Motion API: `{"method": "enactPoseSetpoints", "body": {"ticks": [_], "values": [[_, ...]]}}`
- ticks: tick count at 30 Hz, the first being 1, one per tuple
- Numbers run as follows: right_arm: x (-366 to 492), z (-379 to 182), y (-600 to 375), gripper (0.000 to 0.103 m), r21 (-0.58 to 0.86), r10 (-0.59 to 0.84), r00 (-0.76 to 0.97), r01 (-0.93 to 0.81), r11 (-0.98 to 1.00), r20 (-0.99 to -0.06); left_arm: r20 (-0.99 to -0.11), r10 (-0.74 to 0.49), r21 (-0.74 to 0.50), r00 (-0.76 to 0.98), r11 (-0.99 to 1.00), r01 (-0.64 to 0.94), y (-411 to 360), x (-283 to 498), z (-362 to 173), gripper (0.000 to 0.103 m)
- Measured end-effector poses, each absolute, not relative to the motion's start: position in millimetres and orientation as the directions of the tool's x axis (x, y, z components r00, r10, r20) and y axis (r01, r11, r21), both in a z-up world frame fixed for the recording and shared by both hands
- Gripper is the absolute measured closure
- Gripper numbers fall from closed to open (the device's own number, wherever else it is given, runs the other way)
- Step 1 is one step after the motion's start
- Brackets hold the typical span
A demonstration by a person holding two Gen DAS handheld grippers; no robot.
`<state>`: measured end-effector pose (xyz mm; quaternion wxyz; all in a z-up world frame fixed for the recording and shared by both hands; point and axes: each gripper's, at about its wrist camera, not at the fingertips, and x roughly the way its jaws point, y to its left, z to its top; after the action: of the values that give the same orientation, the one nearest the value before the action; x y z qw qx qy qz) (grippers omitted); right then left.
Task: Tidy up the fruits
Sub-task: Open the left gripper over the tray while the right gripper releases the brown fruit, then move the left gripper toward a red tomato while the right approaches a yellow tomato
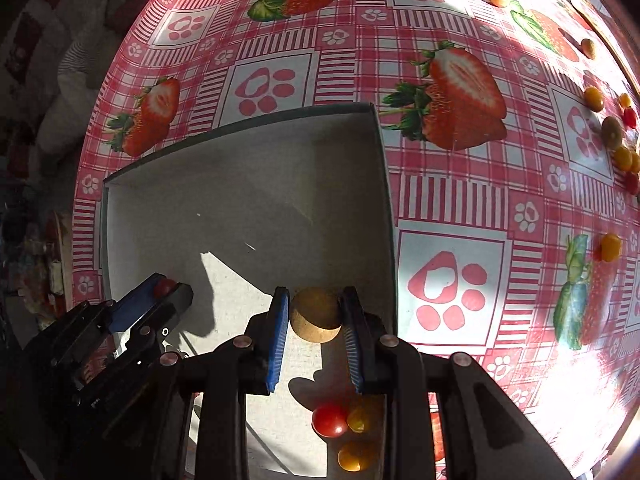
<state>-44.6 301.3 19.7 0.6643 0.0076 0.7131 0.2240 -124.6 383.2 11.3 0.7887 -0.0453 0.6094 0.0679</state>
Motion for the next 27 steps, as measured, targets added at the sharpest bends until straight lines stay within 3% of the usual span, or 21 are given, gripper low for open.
{"method": "enactPoseSetpoints", "body": {"ticks": [4, 6, 7, 8, 9, 14, 18, 27], "values": [[-45, 19, 302, 0.074, 0.331, 0.311, -0.115, -0.281, 0.901, -0.943, -0.968, 0.066, 0.028, 0.242, 0.987, -0.158, 380, -123, 10, 0.081], [-43, 19, 299, 0.069, 0.350, 0.326, -0.128, -0.268, 0.898, -0.936, -0.969, 0.071, 0.034, 0.236, 0.987, -0.155, 378, -122, 11, 0.078], [-43, 20, 298, 0.065, 0.366, 0.341, -0.135, -0.259, 0.894, -0.930, -0.970, 0.079, 0.043, 0.232, 0.987, -0.155, 377, -122, 11, 0.071], [-41, 22, 293, 0.061, 0.384, 0.360, -0.138, -0.250, 0.889, -0.923, -0.968, 0.091, 0.055, 0.232, 0.986, -0.157, 377, -122, 12, 0.043], [-40, 25, 292, 0.057, 0.395, 0.373, -0.136, -0.247, 0.885, -0.918, -0.962, 0.105, 0.065, 0.251, 0.984, -0.163, 377, -124, 15, 0.027], [-36, 46, 280, 0.034, 0.435, 0.422, -0.107, -0.247, 0.866, -0.900, -0.959, 0.121, 0.085, 0.255, 0.985, -0.148, 374, -127, 21, 0.027], [-39, 64, 266, 0.028, 0.450, 0.444, -0.082, -0.234, 0.862, -0.892, -0.956, 0.136, 0.102, 0.258, 0.985, -0.141, 370, -134, 29, 0.027], [-43, 78, 196, 0.027, 0.414, 0.416, -0.026, -0.158, 0.896, -0.909, -0.953, 0.120, 0.092, 0.277, 0.989, -0.114, 344, -139, 49, 0.027]]}}
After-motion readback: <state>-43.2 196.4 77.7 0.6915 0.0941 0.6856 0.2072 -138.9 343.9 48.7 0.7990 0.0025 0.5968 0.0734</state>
